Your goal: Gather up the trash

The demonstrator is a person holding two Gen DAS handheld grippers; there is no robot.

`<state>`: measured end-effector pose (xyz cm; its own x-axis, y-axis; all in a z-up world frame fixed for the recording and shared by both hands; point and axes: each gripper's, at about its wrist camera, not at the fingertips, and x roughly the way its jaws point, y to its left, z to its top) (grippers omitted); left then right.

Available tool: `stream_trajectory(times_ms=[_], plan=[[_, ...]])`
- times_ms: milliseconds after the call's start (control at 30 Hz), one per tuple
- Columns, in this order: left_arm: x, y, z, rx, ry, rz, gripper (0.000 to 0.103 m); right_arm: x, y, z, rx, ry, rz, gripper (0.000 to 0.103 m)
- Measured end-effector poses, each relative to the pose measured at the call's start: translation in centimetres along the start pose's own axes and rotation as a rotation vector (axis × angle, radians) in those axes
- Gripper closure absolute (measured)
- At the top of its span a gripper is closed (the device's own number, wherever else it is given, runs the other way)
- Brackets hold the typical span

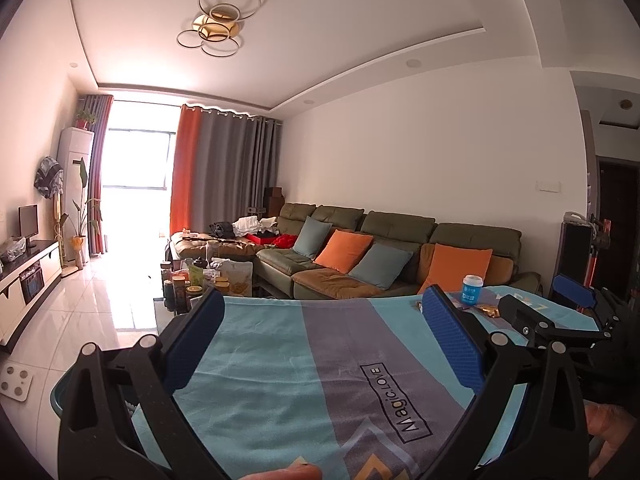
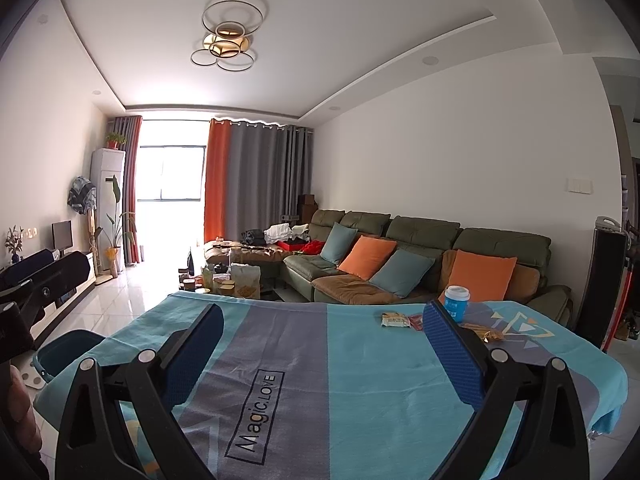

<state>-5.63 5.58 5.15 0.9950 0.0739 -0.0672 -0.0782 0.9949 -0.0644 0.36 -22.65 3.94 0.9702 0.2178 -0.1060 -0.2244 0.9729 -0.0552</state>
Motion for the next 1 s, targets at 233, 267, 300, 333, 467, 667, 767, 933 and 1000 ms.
stream_trajectory(times_ms=[233,267,300,333,467,667,767,933,1000], plan=[[0.05,-0.21,-0.04,0.005,0.003,-0.002,0.006,0.12,-0.03,-0.08,0.001,0.008,0.001,0.007],[0.06,-0.23,-0.06,0.005,0.003,-0.001,0.006,0.15,0.01,-0.08,0.001,0.007,0.001,0.007],[0.05,-0.20,0.01,0.003,0.003,-0.001,0.006,0.19,0.03,-0.09,-0.003,0.007,0.001,0.007],[0.07,-0.22,-0.02,0.003,0.004,-0.002,0.005,0.21,0.03,-0.13,-0.004,0.007,0.000,0.007],[0.07,-0.18,-0.12,0.005,0.004,-0.003,0.006,0.24,0.01,-0.14,-0.002,0.007,0.001,0.007],[0.15,-0.07,-0.44,0.001,0.014,-0.001,0.006,0.25,-0.01,-0.20,-0.002,0.008,0.002,0.007],[0.14,0.06,-0.54,-0.001,0.017,-0.003,0.006,0.24,0.04,-0.18,-0.003,0.009,0.001,0.007],[0.23,0.19,-0.69,0.001,0.030,-0.006,0.006,0.33,0.01,-0.47,-0.003,0.019,0.000,0.007],[0.17,0.23,-0.49,-0.001,0.034,-0.007,0.005,0.33,0.03,-0.52,-0.004,0.022,0.001,0.007]])
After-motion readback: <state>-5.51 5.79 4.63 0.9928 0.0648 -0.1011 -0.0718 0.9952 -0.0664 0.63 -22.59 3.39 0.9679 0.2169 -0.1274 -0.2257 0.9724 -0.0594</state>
